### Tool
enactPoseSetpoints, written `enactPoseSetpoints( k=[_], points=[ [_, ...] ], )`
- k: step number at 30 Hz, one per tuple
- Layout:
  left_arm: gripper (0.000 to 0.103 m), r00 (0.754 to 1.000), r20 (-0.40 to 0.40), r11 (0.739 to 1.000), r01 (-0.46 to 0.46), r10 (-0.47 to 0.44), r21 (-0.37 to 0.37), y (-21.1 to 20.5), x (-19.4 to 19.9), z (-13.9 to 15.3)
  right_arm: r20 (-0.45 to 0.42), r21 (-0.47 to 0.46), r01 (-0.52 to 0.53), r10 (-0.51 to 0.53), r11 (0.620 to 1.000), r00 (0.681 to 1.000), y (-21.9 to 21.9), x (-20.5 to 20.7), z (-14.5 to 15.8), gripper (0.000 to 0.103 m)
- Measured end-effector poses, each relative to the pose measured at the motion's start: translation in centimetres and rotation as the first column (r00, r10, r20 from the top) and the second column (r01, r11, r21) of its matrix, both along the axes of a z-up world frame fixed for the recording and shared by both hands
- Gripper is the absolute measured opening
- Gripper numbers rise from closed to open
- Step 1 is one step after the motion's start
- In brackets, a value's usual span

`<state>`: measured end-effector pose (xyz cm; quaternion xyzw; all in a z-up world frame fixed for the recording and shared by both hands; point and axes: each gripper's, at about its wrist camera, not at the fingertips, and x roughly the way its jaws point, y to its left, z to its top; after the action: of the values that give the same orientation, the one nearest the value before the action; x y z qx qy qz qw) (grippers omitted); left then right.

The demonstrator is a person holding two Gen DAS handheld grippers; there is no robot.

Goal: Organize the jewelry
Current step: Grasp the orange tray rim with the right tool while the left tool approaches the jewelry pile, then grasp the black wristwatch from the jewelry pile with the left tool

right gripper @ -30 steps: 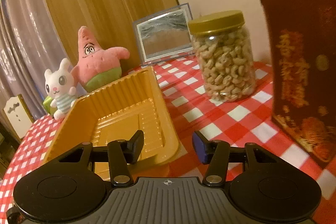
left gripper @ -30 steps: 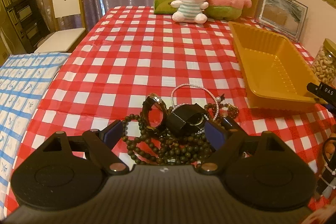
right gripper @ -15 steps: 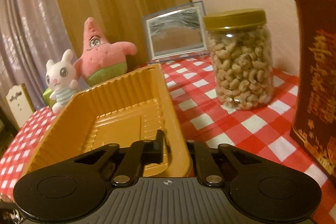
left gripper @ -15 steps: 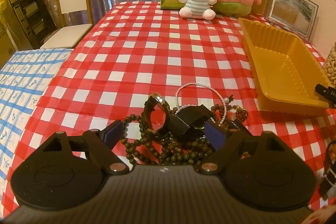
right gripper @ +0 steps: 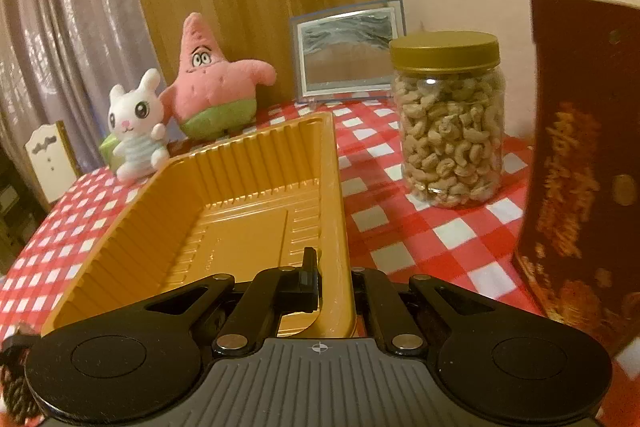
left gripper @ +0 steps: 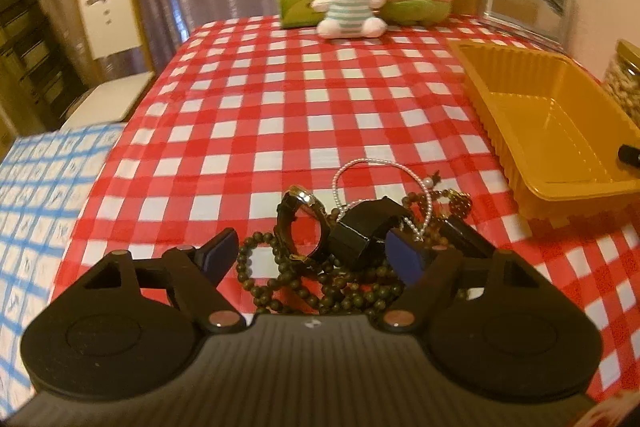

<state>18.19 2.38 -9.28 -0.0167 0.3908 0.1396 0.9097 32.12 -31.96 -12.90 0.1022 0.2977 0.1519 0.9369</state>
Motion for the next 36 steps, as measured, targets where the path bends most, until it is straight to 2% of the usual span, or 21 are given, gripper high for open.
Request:
enactPoseSetpoints(
  k=[4, 9, 12, 16, 18, 25, 29, 34, 36],
  points=[
    [0.072, 0.996, -0.001, 0.996, 0.087, -0.087, -0.009, 0.8, -0.1, -0.1, -0.015, -0.015, -0.007, 0.007, 1.000, 1.000, -0.6, -1.6, 0.8, 0.003],
    [0.064, 0.980, -0.010, 0.980, 0.198, -0.199, -0.026, 2.4, -0.2, -0.2, -0.040, -0.036, 0.018, -0.019, 0.999, 0.999, -1.3, -4.1, 1.7, 0.003],
    [0.063, 0.961, -0.030, 0.962, 0.275, -0.275, -0.003, 3.2, -0.1, -0.5, -0.047, -0.047, 0.030, -0.032, 0.998, 0.998, -1.7, -5.4, 2.1, 0.003],
    [0.055, 0.934, -0.055, 0.935, 0.355, -0.354, 0.012, 4.0, 0.1, -1.2, -0.040, -0.071, 0.030, -0.033, 0.997, 0.999, -1.8, -6.9, 2.8, 0.003],
    [0.047, 0.920, -0.064, 0.922, 0.387, -0.386, 0.014, 4.2, 0.4, -1.6, -0.025, -0.096, 0.024, -0.027, 0.995, 0.999, -1.3, -7.5, 3.3, 0.003],
    [0.037, 0.881, -0.101, 0.883, 0.467, -0.462, 0.038, 4.3, 1.0, -2.7, 0.040, -0.179, 0.028, -0.021, 0.983, 0.999, 0.2, -8.6, 4.6, 0.004],
    [0.030, 0.860, -0.114, 0.864, 0.502, -0.497, 0.026, 4.2, 1.4, -3.2, 0.065, -0.202, 0.019, -0.006, 0.979, 0.998, 0.8, -8.8, 5.1, 0.004],
    [0.028, 0.846, -0.119, 0.845, 0.529, -0.519, 0.074, 3.6, 1.4, -3.5, 0.073, -0.216, 0.004, 0.012, 0.976, 0.997, 1.2, -8.9, 5.2, 0.004],
    [0.020, 0.847, -0.115, 0.846, 0.528, -0.518, 0.079, 3.6, 1.3, -3.5, 0.074, -0.219, -0.001, 0.018, 0.976, 0.997, 1.2, -8.9, 5.2, 0.004]
  ],
)
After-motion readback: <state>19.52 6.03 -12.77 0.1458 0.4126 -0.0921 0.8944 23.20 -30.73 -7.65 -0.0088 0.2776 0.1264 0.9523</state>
